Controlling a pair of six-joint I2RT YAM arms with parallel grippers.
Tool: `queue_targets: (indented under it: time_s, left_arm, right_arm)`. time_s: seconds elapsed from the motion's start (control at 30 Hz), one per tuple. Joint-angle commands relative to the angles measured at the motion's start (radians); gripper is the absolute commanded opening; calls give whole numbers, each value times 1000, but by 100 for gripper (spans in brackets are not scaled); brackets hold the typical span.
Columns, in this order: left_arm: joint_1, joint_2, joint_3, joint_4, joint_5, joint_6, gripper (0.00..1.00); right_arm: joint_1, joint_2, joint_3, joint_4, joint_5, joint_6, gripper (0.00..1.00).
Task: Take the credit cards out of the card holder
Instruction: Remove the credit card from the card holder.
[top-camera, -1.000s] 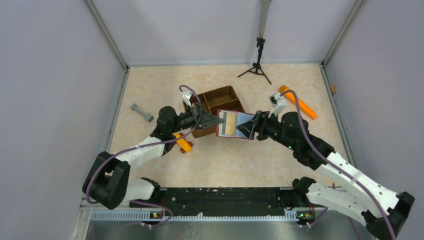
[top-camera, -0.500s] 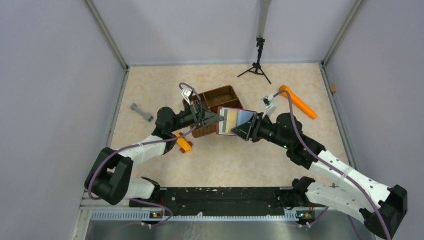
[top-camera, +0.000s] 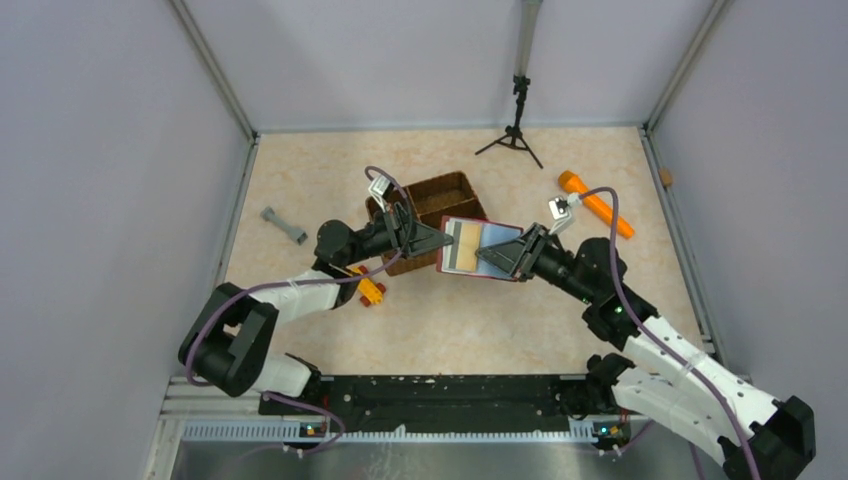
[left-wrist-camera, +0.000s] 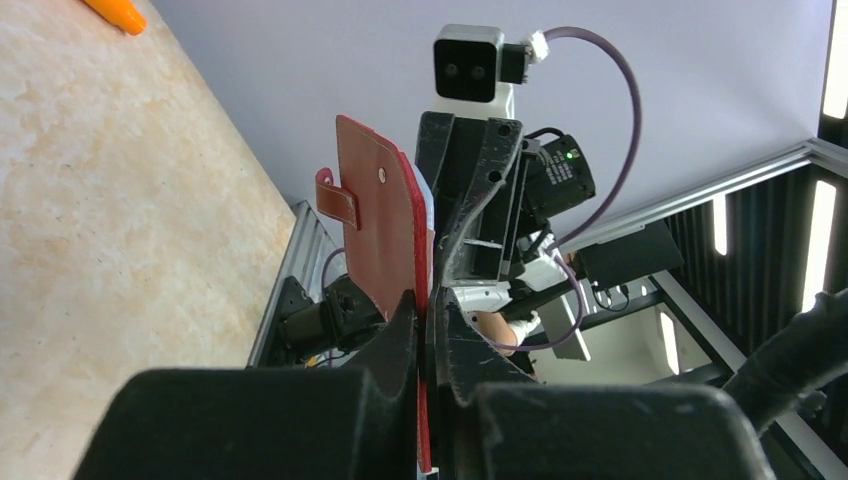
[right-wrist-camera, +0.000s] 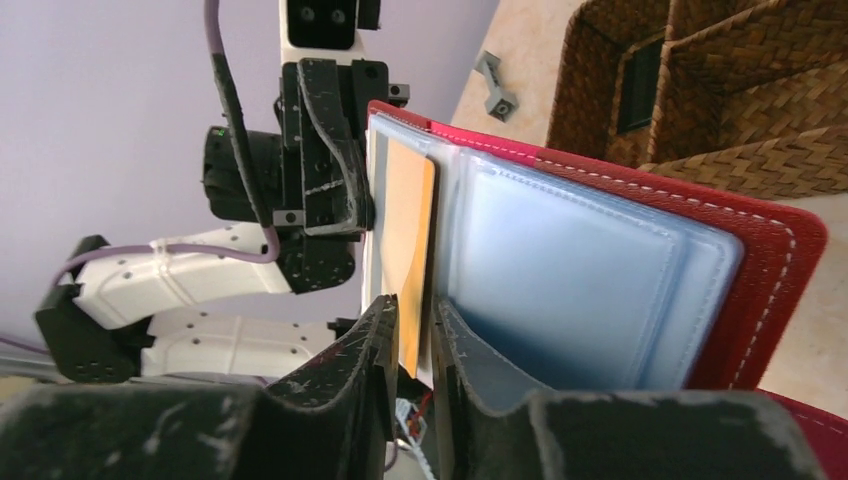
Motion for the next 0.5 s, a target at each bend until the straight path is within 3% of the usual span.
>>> queue_targets:
  time_s: [0.0,0.07,0.33,0.47]
  left_arm:
    - [-17,-4,0,137,14,-36,0]
    - [-21,-3,0,138,10,-37,0]
    - [-50,10,14,148,6,-38,0]
    - [-62,17,15,158,-3,-41,0]
  right_arm:
    - [-32,-42,-42,163,-43,96,17]
    - [-36,-49,-50,182,-48,108,13]
    - [-47,-26,-70,269,-89,162,12]
    - [-48,-7,-69,297,-114,178,17]
